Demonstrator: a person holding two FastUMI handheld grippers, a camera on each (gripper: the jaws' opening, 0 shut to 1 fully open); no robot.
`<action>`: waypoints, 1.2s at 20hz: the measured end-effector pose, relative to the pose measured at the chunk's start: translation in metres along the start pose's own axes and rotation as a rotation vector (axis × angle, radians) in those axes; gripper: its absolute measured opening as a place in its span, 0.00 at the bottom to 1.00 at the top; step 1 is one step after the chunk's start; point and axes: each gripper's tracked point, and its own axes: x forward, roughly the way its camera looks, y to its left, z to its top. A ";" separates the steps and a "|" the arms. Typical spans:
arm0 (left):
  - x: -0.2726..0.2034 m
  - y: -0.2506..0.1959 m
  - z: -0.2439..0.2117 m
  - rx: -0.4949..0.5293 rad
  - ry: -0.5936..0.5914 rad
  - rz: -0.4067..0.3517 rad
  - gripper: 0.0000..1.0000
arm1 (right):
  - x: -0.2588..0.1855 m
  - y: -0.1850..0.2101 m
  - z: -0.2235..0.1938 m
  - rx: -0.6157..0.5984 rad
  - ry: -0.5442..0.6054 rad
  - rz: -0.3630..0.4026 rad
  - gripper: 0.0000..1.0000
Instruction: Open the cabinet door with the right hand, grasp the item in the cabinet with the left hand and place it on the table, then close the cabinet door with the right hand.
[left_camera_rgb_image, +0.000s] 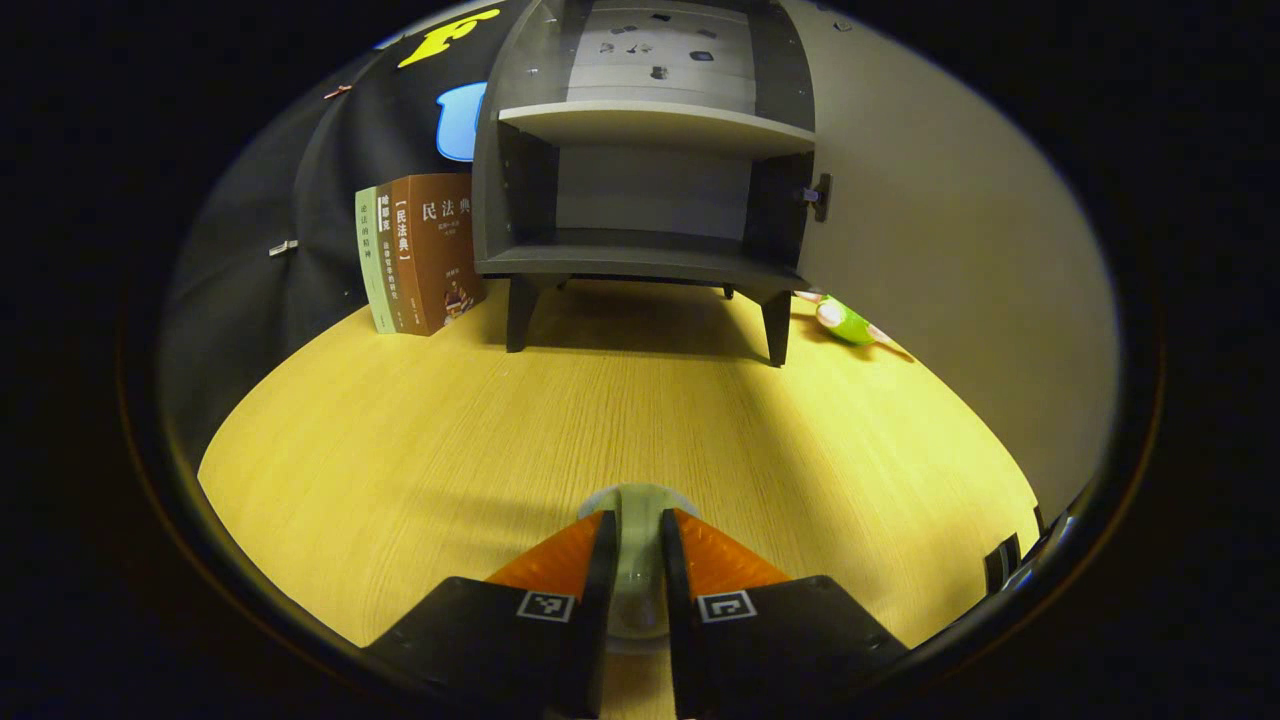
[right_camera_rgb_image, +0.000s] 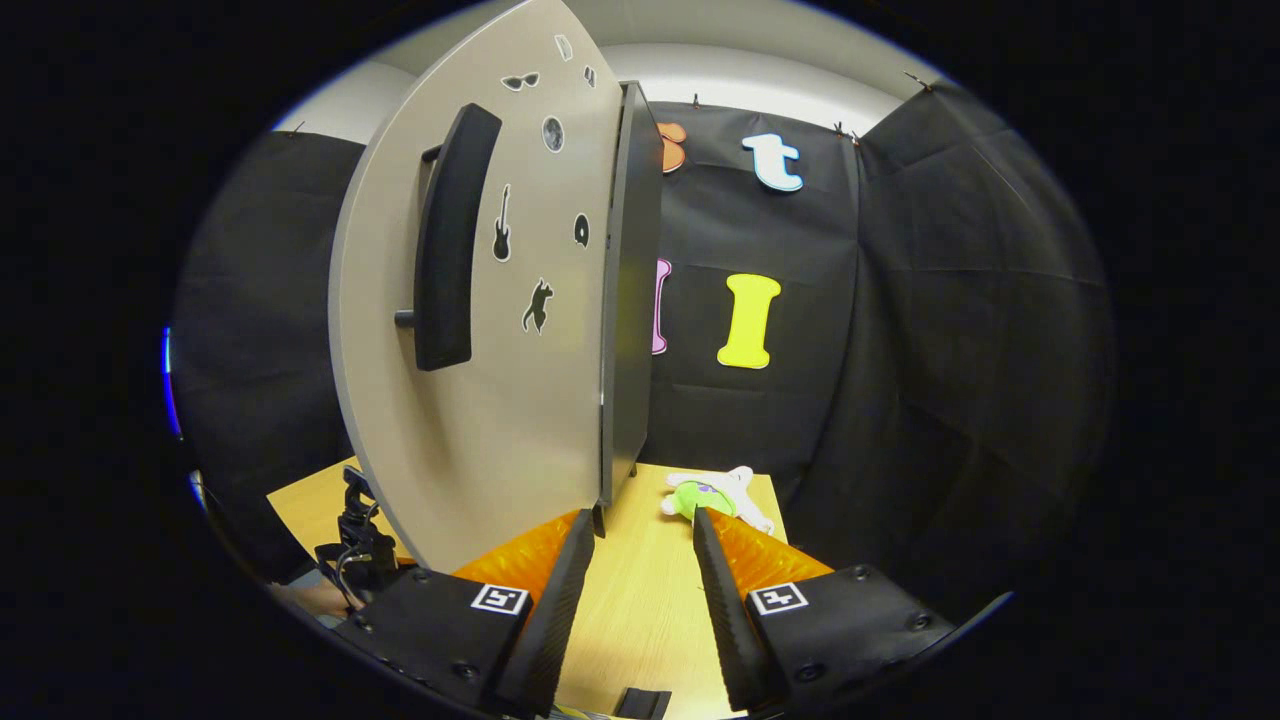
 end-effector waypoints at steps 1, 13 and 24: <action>0.000 -0.001 0.000 0.003 0.001 -0.004 0.31 | 0.000 0.000 0.001 0.005 -0.003 0.001 0.65; -0.064 0.015 0.088 0.071 -0.142 0.045 0.97 | -0.025 0.005 0.017 0.069 -0.024 0.036 0.65; -0.267 0.018 0.290 0.026 -0.480 -0.020 0.96 | -0.055 0.050 0.088 0.100 -0.192 0.241 0.71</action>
